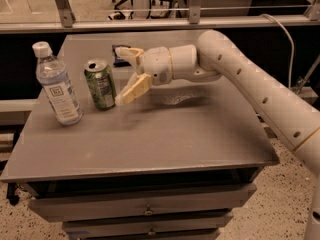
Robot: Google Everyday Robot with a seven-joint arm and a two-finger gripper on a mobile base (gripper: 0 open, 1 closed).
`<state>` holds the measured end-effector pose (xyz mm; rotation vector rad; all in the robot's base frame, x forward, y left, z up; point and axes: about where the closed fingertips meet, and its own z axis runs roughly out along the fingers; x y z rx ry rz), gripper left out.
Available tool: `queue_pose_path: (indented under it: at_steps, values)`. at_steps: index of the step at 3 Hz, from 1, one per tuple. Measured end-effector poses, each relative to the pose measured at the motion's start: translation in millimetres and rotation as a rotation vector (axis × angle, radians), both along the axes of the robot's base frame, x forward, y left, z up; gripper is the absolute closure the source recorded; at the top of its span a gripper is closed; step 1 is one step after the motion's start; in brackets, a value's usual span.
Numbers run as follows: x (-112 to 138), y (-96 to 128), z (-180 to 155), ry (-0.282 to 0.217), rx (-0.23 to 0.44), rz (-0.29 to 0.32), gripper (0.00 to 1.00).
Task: Move green can near blue plastic bottle
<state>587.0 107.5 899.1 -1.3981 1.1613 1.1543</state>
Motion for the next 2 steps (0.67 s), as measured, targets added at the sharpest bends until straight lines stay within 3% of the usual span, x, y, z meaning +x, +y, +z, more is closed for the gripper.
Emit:
queue_pose_path:
  at_steps: [1,2]
  values:
    - [34.2,-72.2,22.7,-0.061,-0.021,-0.159,0.00]
    - [37.2,-73.2,27.7,-0.070,-0.016,-0.164,0.00]
